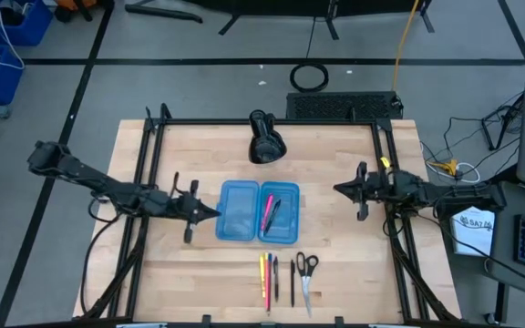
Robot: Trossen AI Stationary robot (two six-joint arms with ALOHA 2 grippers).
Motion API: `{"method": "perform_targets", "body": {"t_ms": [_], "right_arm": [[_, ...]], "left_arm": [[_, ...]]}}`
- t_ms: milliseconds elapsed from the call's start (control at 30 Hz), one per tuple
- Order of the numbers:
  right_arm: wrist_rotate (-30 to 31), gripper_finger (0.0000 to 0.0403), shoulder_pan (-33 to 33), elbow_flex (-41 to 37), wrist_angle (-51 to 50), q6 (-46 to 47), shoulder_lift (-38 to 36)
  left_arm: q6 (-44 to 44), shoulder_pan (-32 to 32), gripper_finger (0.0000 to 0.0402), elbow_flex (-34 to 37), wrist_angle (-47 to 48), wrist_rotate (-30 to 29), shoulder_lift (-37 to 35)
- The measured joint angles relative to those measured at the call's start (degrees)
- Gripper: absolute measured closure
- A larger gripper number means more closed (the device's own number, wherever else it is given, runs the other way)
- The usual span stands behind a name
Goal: Pick & place school supplies into a supply box
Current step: Put the black scissors into the blue supply box
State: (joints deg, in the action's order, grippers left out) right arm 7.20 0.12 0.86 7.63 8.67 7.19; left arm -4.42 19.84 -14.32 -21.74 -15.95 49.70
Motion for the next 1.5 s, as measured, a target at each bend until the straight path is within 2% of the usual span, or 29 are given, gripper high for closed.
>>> {"method": "perform_targets", "body": {"t_ms": [200, 300, 400, 500, 600, 800, 900, 967, 1067, 1167, 1333, 1500], "right_arm": [[1.0, 0.0403, 0.0, 0.0, 3.3, 1.2, 0.0], [2.0, 0.0398, 0.0, 0.1, 4.3, 0.8, 0.0], [0.5, 0.0392, 0.5, 2.5, 4.5, 1.9, 0.9], [-1.3, 0.0384, 4.0, 5.4, 2.4, 3.5, 4.4], [2.3, 0.0383, 9.5, 9.4, 4.4, 4.4, 10.1], [14.1, 0.0383, 21.8, 21.5, 4.9, 6.1, 29.4], [21.4, 0.0383, 28.3, 30.7, 1.1, 6.5, 40.1], [26.1, 0.0383, 32.0, 37.6, -4.9, 8.2, 47.0], [32.5, 0.0383, 35.6, 48.1, -17.1, 16.5, 55.9], [33.1, 0.0383, 37.1, 57.0, -29.2, 29.0, 63.9], [26.1, 0.0385, 39.0, 67.1, -38.1, 47.7, 74.9], [20.0, 0.0400, 41.2, 69.2, -38.3, 65.9, 81.6]], "left_arm": [[-2.3, 0.0, 0.0397, 7.0, -4.6, -1.2, -2.4], [-0.9, -0.1, 0.0392, 9.1, -7.3, -5.2, -2.5], [1.5, -0.1, 0.0394, 10.0, -9.4, -9.8, -2.5], [6.9, -0.1, 0.0398, 10.1, -11.4, -13.9, -2.5], [10.7, -0.1, 0.0397, 10.2, -10.9, -15.7, -2.5], [13.7, -0.6, 0.0373, 10.2, -10.0, -16.1, -2.5], [14.3, -1.6, 0.0370, 10.2, -9.9, -16.1, -2.5], [15.9, -2.2, 0.0371, 10.2, -9.8, -16.1, -2.5], [18.4, -3.0, 0.0370, 10.2, -9.9, -16.1, -2.5], [21.1, -4.1, 0.0370, 10.2, -10.4, -16.1, -2.5], [24.2, -6.3, 0.0369, 10.2, -12.6, -16.1, -2.5], [26.4, -8.4, 0.0369, 10.2, -13.6, -15.6, -2.5]]}}
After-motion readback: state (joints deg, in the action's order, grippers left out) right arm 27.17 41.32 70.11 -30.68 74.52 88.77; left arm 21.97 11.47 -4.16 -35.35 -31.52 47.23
